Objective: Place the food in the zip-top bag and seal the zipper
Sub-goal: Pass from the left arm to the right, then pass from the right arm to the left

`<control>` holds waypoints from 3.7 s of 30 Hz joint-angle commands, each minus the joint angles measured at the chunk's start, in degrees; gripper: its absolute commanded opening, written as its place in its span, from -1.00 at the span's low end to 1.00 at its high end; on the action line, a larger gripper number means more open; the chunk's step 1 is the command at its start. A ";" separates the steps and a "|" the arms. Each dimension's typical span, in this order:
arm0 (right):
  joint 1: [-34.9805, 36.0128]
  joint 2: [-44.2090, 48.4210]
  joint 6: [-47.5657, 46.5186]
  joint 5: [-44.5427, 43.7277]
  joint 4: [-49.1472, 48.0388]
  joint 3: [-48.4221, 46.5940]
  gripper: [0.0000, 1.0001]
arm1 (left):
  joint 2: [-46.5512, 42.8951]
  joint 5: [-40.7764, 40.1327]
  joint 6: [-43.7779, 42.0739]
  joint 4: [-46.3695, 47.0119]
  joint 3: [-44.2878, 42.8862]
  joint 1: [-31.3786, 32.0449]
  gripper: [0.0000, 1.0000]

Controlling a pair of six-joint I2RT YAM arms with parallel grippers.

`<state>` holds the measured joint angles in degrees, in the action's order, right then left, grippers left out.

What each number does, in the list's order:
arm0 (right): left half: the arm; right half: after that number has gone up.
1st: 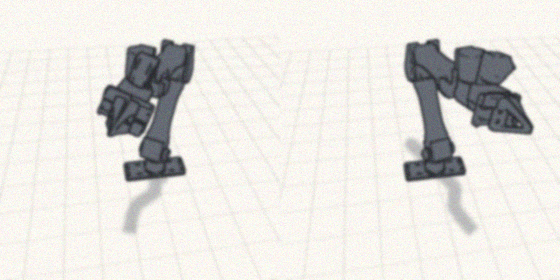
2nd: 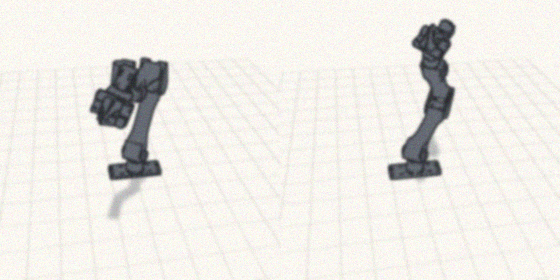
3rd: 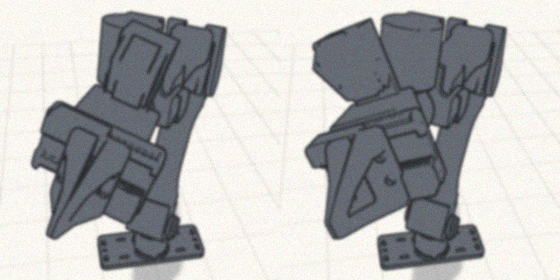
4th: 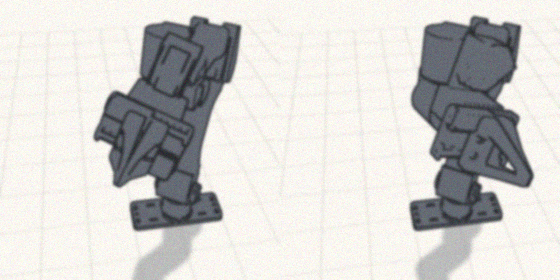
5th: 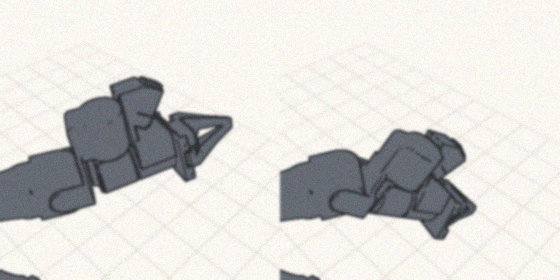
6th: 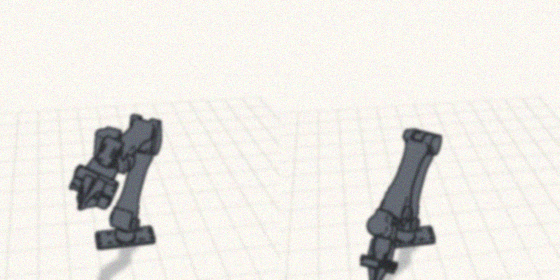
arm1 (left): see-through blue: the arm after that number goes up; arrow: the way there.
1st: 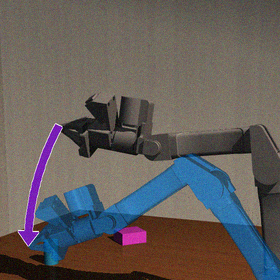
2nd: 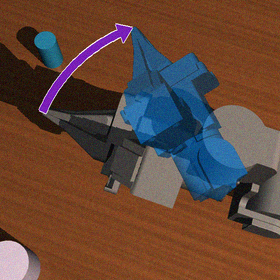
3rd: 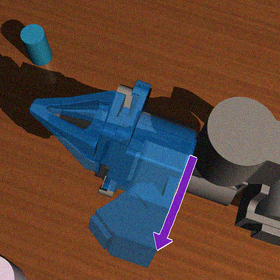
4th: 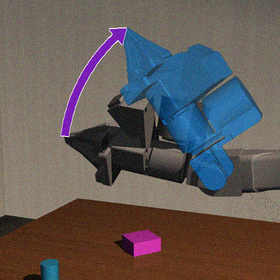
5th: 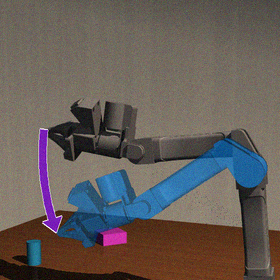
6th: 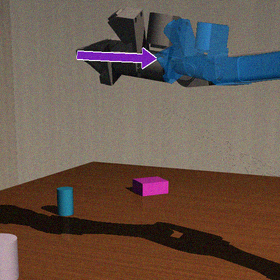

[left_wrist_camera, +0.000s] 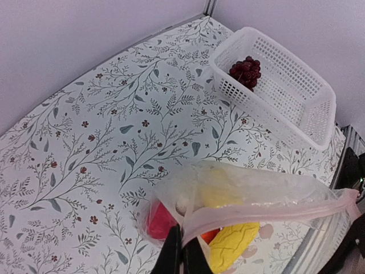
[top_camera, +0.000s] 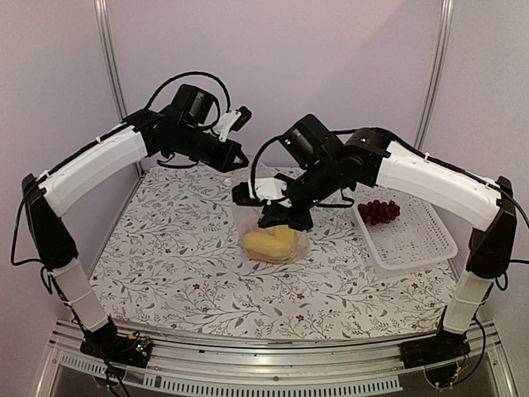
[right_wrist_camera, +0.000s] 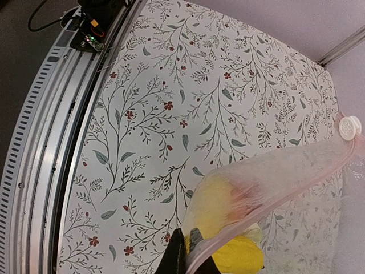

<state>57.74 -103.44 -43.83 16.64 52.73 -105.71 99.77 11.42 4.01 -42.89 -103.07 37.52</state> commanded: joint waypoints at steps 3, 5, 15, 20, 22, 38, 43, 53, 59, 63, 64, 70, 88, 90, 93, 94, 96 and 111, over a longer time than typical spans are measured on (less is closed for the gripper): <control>0.36 3.26 -1.17 3.53 1.86 -1.12 -0.91 | 1.12 -0.22 -3.16 -7.63 -7.46 -0.91 -1.00; 0.28 4.03 -1.17 2.08 0.73 -0.63 -0.90 | 2.44 2.42 -2.78 -10.98 -11.10 -0.93 -0.98; -0.32 2.43 1.05 -0.29 -1.77 1.38 -0.80 | 4.67 0.79 -1.77 -15.29 -11.77 -0.68 -0.28; -0.41 2.28 1.46 -0.84 -2.46 1.38 -0.80 | 4.52 0.70 -1.76 -17.28 -11.94 -0.61 -0.23; -0.64 2.04 1.72 -1.16 -2.86 1.38 -0.83 | 3.27 1.22 -2.03 -17.27 -11.11 -0.65 -0.21; -2.54 0.88 2.69 0.40 -2.07 -0.13 -1.00 | -16.27 0.81 -6.37 0.19 12.38 -0.51 0.02; -2.54 0.89 2.99 0.75 -1.77 -0.43 -1.00 | -14.59 0.34 -7.35 -0.69 12.66 -0.58 -0.04; -2.54 0.60 3.58 0.77 -0.79 -2.55 -1.00 | -9.36 1.36 -10.36 -3.36 9.50 -0.47 -0.27; -2.63 0.56 4.01 0.63 -0.70 -2.49 -1.00 | -7.84 2.20 -10.47 -4.40 6.29 -0.29 -0.57; -2.67 0.64 4.15 0.72 -0.65 -2.49 -1.00 | -9.57 -1.06 -10.61 -4.11 5.60 0.57 -0.13; -2.71 0.61 4.14 0.75 -0.62 -2.55 -1.00 | -10.74 -1.52 -11.13 -2.80 6.42 0.88 -0.09; -2.71 1.16 4.27 0.95 -0.56 -2.49 -1.00 | -17.76 3.15 -17.65 4.12 15.10 2.17 -0.01; -3.78 1.49 4.85 3.84 -0.23 -2.75 -1.00 | -10.44 -0.15 -21.24 2.58 13.08 2.54 -0.58; -4.43 1.57 4.96 4.37 -0.32 -2.75 -1.00 | -10.04 0.19 -21.76 1.90 12.63 2.52 -0.72; -6.30 1.71 4.90 5.92 -0.37 -2.75 -0.95 | -10.13 1.99 -21.51 1.04 10.92 2.53 -1.00; -7.09 1.67 4.87 6.93 -0.38 -2.87 -0.93 | -10.26 2.68 -20.99 0.98 10.37 2.48 -1.00; -8.66 1.81 5.11 10.20 0.73 -3.99 -0.77 | -10.31 3.55 -19.88 1.06 9.43 2.47 -1.00; -42.32 10.57 11.27 31.80 -5.81 3.75 0.30 | -7.01 1.41 -16.08 -0.90 8.88 2.39 -1.00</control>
<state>19.03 -91.90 -35.48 47.66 47.72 -106.28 91.55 13.87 -13.39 -42.41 -93.14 39.59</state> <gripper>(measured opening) 0.675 0.005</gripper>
